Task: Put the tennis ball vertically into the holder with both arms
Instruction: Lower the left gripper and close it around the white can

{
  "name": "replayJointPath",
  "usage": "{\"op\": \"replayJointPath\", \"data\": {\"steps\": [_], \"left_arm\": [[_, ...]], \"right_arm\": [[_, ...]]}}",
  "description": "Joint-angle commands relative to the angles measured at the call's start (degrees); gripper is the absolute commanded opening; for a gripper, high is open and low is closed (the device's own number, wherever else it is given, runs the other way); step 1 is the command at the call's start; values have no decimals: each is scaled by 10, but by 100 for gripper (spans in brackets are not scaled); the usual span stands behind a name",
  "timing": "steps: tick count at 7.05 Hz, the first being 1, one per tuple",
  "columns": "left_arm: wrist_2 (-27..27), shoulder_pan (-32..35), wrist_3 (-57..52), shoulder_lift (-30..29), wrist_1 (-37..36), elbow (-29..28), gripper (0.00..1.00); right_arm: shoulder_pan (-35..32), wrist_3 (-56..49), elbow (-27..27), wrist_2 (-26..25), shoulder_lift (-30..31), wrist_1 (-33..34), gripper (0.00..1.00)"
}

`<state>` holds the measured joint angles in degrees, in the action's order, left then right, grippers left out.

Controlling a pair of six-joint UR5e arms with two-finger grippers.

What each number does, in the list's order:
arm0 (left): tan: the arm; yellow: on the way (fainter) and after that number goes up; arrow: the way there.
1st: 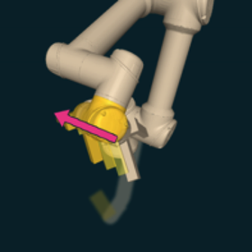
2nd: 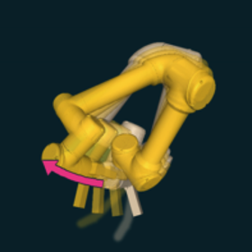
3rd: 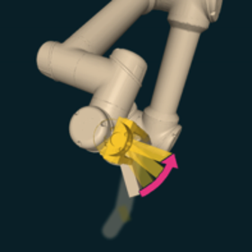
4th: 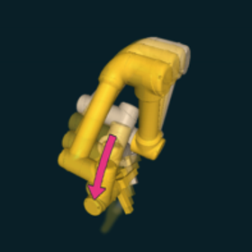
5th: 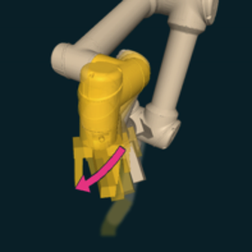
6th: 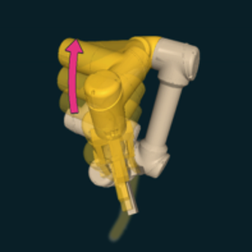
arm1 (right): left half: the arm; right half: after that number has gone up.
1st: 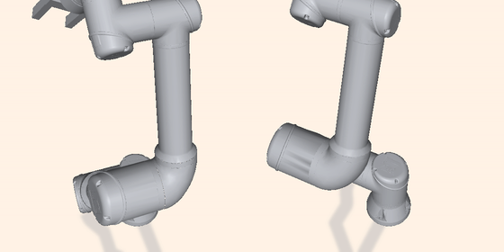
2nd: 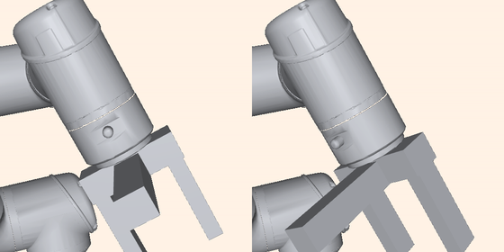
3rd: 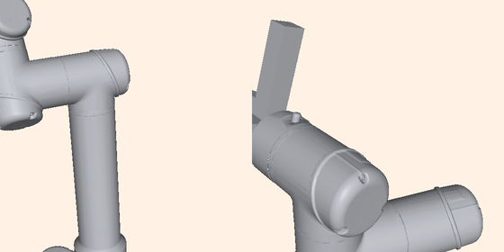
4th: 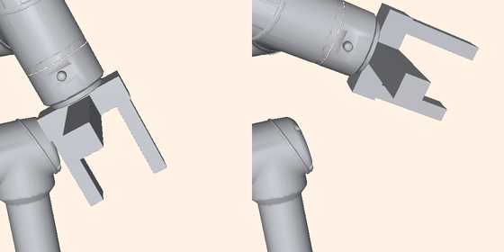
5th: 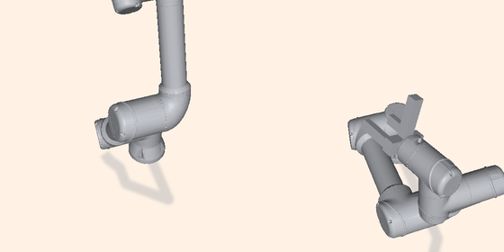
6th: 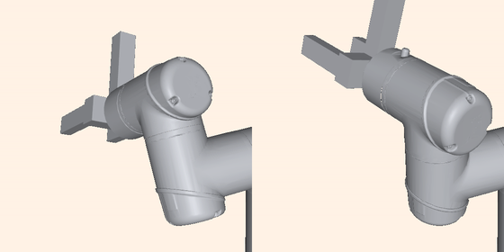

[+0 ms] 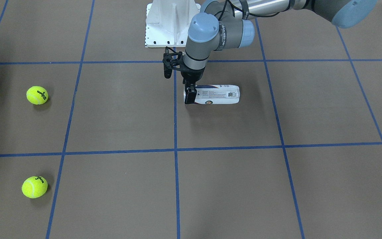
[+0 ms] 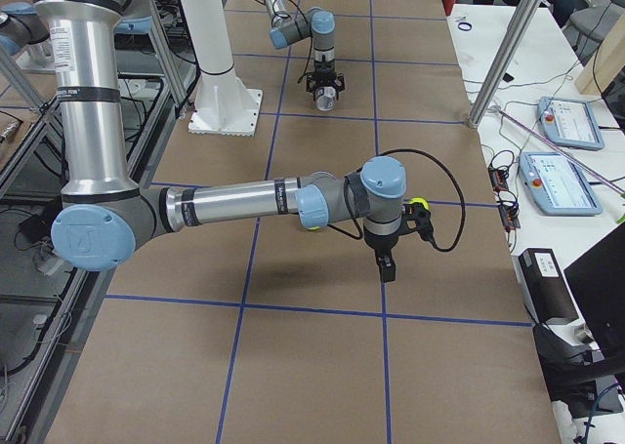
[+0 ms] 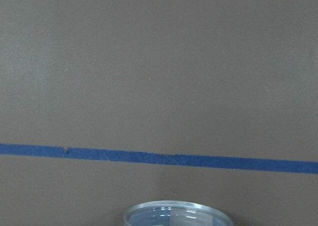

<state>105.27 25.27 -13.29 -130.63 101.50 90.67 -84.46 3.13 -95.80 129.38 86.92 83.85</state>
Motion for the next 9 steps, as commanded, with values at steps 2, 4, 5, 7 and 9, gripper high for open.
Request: {"op": "replayJointPath", "data": {"steps": [2,4,5,7,9], "left_arm": [[-1,-1,1,-1,12,-21,99],[-1,-2,0,-1,12,-27,99],[-1,-4,0,-1,12,-27,97],[-1,-4,-1,-1,12,-26,85],[-2,-3,-1,-1,12,-26,76]], "right_arm": [[0,-1,0,0,0,0,100],[0,-1,0,1,0,0,100],[0,-1,1,1,1,0,100],[0,0,0,1,1,0,100],[0,-1,0,1,1,0,100]]}}
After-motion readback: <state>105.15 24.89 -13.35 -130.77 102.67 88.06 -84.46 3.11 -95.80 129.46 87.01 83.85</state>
